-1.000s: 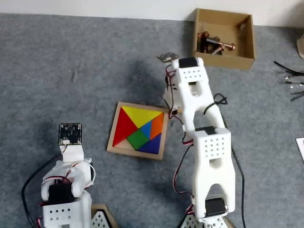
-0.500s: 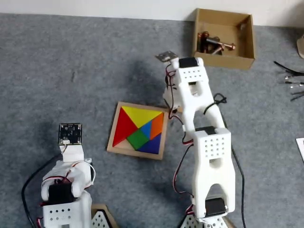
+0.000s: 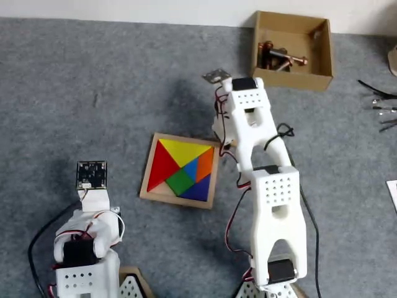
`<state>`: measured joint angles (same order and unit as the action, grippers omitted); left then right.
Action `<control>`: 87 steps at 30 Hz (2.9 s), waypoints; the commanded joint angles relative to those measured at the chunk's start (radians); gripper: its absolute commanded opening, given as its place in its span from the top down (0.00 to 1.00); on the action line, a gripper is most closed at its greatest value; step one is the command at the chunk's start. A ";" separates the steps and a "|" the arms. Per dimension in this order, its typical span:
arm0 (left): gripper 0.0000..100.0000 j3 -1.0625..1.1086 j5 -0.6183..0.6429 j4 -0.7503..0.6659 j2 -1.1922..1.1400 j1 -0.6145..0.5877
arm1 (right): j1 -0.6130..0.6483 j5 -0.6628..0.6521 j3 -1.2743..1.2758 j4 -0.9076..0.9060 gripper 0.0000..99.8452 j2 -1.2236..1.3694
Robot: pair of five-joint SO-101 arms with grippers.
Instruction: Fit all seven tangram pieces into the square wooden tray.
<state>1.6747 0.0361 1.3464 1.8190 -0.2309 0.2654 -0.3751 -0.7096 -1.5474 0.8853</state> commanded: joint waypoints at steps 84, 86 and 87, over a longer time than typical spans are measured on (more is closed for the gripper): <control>0.99 0.021 -0.008 0.002 0.007 0.044 | 0.045 0.629 -0.013 0.099 0.81 -0.137; 0.99 0.021 -0.008 0.002 0.007 0.044 | 0.035 0.629 -0.013 0.097 0.81 -0.130; 0.99 0.021 -0.008 0.002 0.007 0.044 | 0.035 0.629 -0.013 0.096 0.81 -0.127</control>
<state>1.6747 0.0361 1.3464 1.8190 -0.1910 0.3222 0.2509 -0.7112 -1.4584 0.7795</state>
